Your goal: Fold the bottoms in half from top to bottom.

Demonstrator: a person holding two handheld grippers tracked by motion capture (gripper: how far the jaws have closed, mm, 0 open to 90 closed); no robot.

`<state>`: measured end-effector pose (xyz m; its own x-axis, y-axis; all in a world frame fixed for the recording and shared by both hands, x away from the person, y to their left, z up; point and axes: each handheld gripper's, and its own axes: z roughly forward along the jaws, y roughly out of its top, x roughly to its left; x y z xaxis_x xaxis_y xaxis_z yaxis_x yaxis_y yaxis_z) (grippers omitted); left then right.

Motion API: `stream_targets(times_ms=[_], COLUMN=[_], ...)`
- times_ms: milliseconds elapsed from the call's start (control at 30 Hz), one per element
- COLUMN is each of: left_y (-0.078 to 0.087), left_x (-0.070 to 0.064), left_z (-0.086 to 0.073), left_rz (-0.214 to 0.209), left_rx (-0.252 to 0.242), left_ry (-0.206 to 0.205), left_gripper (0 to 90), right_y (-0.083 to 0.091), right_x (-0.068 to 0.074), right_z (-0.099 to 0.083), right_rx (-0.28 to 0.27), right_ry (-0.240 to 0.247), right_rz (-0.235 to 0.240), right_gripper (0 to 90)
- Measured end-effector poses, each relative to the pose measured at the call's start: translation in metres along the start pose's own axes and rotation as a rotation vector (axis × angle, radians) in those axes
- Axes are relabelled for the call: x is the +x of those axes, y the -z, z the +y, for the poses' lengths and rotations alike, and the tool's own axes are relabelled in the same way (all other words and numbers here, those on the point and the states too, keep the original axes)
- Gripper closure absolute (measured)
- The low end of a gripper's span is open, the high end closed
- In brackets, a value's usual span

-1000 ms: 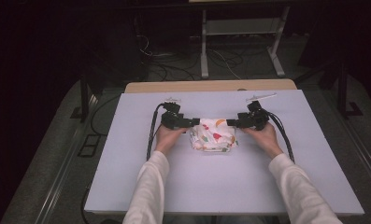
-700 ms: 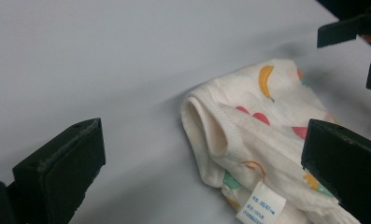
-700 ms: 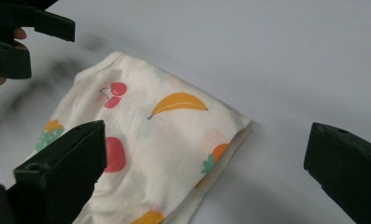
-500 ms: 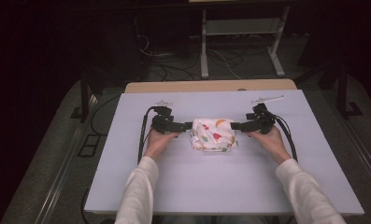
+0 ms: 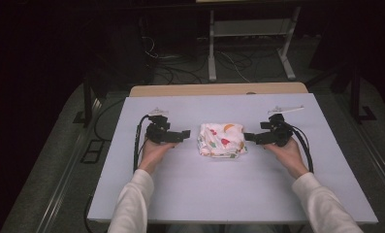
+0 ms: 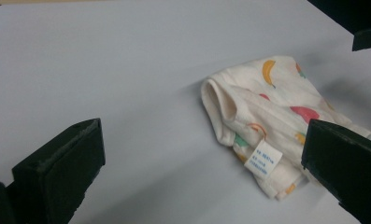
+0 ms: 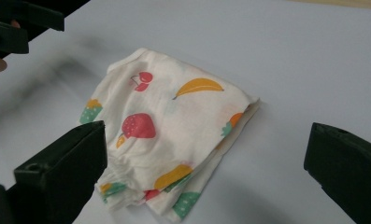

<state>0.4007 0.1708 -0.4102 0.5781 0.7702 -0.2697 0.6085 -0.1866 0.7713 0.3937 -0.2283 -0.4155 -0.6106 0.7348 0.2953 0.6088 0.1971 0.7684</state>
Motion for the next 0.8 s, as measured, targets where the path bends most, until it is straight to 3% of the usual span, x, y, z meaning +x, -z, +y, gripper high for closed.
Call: stream_targets(times_ms=[400,567,800], left_y=[0.021,0.03,0.041], left_x=[-0.003,-0.009,-0.012], left_z=[-0.015,-0.021,-0.031], left_rz=[0.002,0.024,0.031], left_rx=[-0.031,-0.037,-0.042], left_ry=[-0.019,-0.063,-0.075], left_gripper=[0.0,0.0,0.0], right_y=[0.026,0.033,0.043], right_x=[0.008,0.01,0.015], right_z=[-0.008,-0.019,-0.037], right_rx=[-0.021,-0.024,-0.025], right_ry=[0.003,-0.006,-0.005], right_rz=[0.014,0.019,0.014], right_gripper=[0.0,0.0,0.0])
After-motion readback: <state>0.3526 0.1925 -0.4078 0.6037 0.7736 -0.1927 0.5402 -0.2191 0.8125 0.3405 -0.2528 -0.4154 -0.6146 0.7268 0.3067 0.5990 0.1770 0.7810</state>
